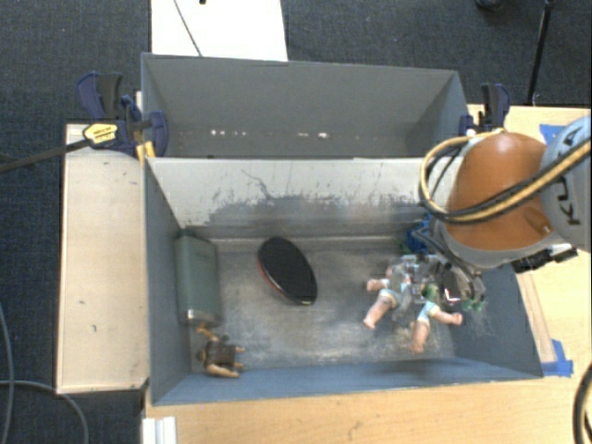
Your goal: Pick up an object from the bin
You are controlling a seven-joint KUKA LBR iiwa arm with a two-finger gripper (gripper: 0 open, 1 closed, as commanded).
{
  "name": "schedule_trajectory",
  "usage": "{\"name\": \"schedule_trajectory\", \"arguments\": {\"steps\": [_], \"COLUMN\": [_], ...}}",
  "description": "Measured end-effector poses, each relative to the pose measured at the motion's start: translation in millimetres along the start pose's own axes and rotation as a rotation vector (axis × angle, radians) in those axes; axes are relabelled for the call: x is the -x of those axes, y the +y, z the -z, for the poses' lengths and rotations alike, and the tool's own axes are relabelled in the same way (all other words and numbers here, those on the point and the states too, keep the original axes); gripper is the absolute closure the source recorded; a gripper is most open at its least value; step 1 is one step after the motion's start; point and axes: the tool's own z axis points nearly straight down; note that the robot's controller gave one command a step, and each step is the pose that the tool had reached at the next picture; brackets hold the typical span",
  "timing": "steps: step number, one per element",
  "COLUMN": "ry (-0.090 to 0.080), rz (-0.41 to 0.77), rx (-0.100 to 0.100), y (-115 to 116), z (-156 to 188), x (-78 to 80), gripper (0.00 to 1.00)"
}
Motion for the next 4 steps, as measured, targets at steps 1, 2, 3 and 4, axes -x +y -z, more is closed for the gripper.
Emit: {"name": "schedule_trajectory", "arguments": {"steps": [1,2,3,4], "ry": [-0.017,-0.016,-0.016,-0.011], "rz": [0.022,0.028,0.028,0.039], "rx": [-0.001,0.000,0.000,-0.002], "y": [-9.2,-12.2,-12.3,-0.4], "z": [-51.1,-75.3,-75.4,-21.5], "x": [28.1,35.0,35.0,21.4], "gripper": [0.00,1.00,1.00,1.00]}}
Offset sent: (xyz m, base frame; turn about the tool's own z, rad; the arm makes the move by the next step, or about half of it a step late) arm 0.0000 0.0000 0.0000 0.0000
